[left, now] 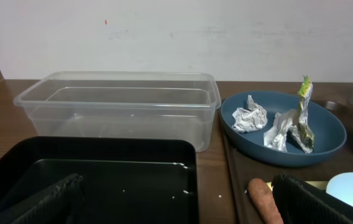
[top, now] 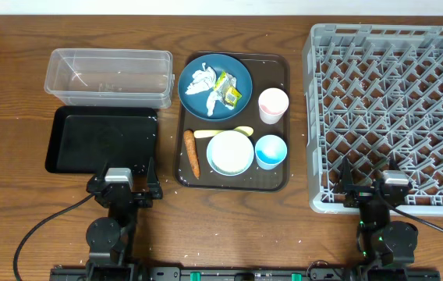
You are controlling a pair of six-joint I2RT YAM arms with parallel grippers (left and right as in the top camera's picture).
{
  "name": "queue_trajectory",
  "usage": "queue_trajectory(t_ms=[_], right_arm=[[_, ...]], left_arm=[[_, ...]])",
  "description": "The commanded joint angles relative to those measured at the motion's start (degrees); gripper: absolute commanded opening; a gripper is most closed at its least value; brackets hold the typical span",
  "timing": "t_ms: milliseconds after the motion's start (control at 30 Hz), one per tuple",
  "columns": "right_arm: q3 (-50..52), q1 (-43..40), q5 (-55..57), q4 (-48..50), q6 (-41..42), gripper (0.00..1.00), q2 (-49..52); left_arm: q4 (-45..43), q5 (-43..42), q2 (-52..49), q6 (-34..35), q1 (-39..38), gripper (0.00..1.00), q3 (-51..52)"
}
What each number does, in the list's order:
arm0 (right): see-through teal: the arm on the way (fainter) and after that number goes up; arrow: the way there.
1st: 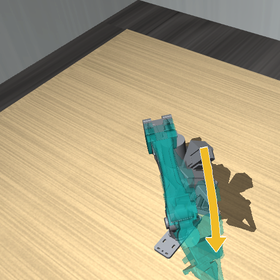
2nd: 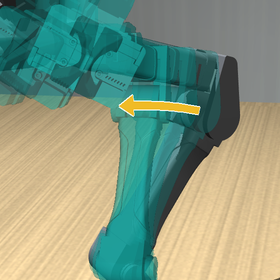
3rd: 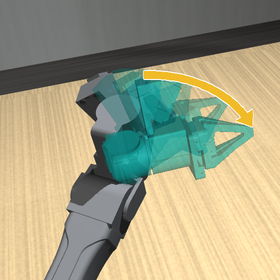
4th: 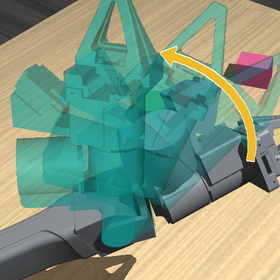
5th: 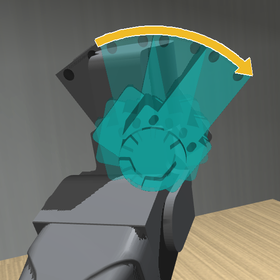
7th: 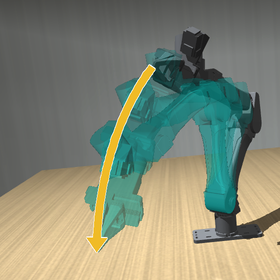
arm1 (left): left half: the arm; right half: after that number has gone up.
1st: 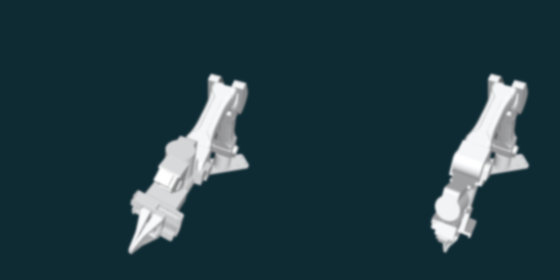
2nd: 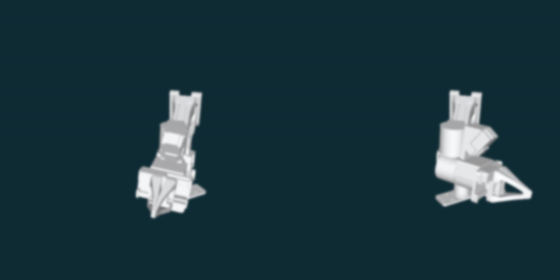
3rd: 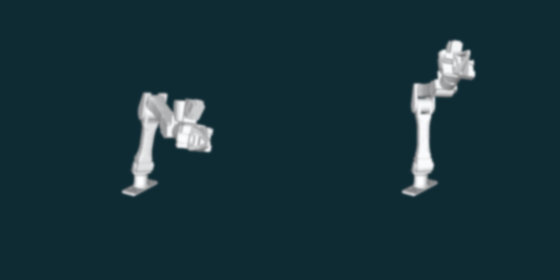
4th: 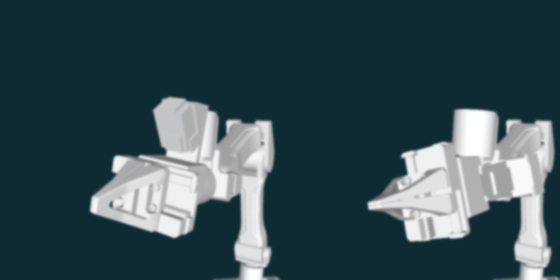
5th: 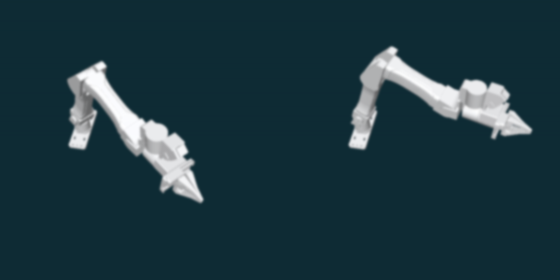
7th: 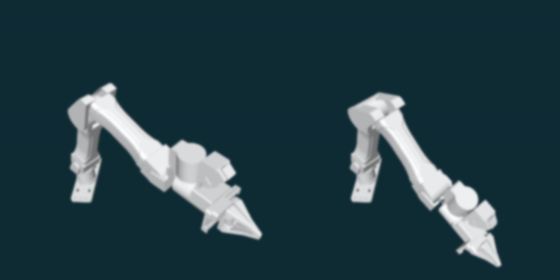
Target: Sort waste into correct bins and load items into the dishwasher rack
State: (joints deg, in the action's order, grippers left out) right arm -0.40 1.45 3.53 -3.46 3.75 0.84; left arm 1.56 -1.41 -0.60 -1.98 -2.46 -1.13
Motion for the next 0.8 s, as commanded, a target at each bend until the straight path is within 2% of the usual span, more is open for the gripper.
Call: queue_trajectory(t_ms=[0,133,267,400,600,767], right_arm=[[0.1,0.0,-0.1,0.4,-0.6,0.99,0.1],[0.1,0.0,-2.6,4.2,-0.5,0.99,0.1],[0.1,0.0,-15.6,11.7,-0.5,0.99,0.1],[-1.1,0.0,-17.1,13.7,3.0,0.99,0.2],[-8.6,0.0,-17.5,11.2,3.1,0.99,5.0],[-20.0,0.0,-18.3,4.6,0.6,0.99,14.9]], left_arm=[[2.0,-2.4,0.0,-0.7,-0.1,0.98,0.9],[0.6,-7.3,0.0,-0.5,-0.1,0.98,0.9],[-2.3,-7.2,-0.8,2.8,-0.1,0.98,0.0],[-2.8,-10.1,-6.2,3.6,-0.1,0.98,-5.4],[-1.3,-14.2,-26.6,3.6,-0.1,0.98,-22.5],[7.4,-17.3,-47.0,3.6,-0.5,0.98,-42.0]])
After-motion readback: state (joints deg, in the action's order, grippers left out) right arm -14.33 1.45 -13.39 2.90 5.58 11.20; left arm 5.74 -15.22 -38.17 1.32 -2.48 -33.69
